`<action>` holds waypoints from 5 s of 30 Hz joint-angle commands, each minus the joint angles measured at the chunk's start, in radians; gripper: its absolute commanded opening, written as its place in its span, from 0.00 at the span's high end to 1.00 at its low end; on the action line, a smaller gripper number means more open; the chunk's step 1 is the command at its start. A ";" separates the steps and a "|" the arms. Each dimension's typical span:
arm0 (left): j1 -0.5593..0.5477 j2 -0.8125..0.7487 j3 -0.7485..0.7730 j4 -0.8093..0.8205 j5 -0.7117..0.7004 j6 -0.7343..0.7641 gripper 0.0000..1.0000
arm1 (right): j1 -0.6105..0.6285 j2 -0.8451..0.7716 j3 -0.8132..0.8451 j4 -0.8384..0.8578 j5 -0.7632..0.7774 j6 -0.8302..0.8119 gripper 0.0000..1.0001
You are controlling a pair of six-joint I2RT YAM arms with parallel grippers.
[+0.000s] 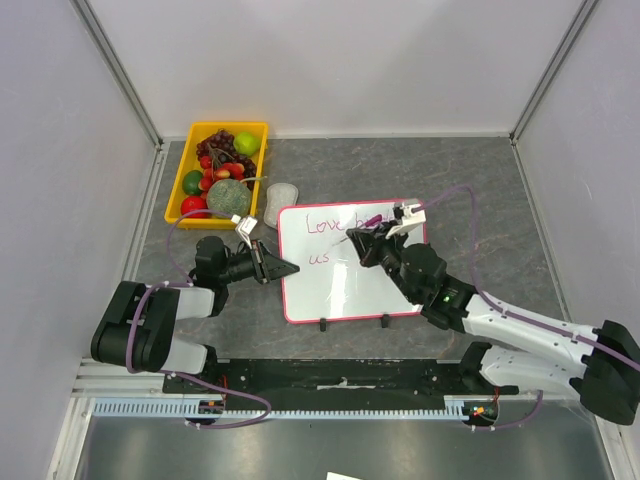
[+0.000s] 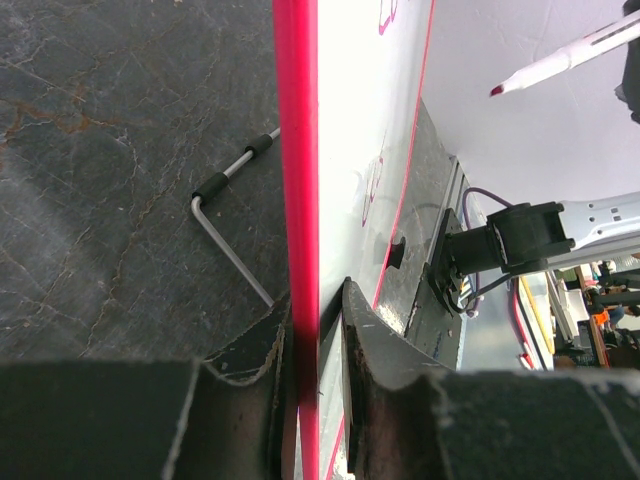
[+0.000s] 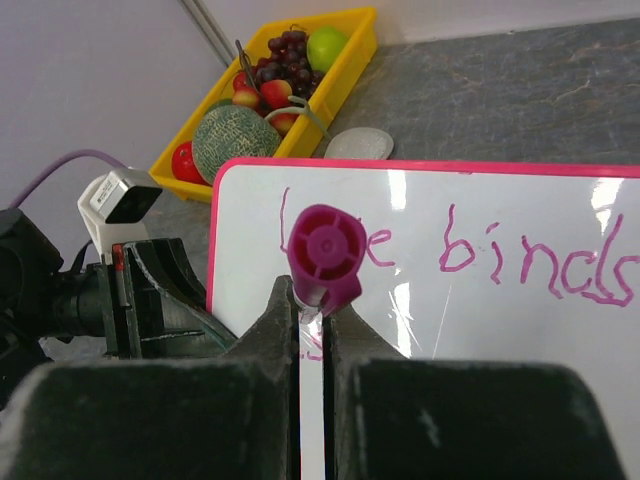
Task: Write a sentence on the whiteboard
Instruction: Write with the whiteboard marker on the whiteboard.
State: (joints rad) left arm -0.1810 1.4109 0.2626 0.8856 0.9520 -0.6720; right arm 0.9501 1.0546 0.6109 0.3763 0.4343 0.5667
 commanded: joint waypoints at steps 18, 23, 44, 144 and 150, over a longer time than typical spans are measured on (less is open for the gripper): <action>-0.002 -0.007 -0.002 0.004 -0.032 0.060 0.98 | -0.070 -0.114 -0.092 -0.105 0.024 -0.014 1.00; -0.002 -0.007 -0.002 0.003 -0.030 0.060 0.98 | -0.068 -0.100 -0.091 -0.094 0.035 -0.016 1.00; -0.002 -0.006 -0.002 0.004 -0.029 0.058 0.98 | -0.070 -0.047 -0.089 -0.059 0.031 -0.014 1.00; -0.002 -0.009 -0.003 0.004 -0.032 0.057 0.98 | -0.151 -0.168 -0.027 -0.172 -0.002 -0.024 1.00; -0.002 -0.007 -0.002 0.003 -0.032 0.057 0.98 | -0.177 -0.117 -0.013 -0.139 -0.023 -0.027 1.00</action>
State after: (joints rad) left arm -0.1810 1.4109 0.2626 0.8852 0.9520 -0.6724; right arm 0.7860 0.9173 0.5514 0.2016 0.4309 0.5495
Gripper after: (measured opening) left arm 0.249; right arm 0.058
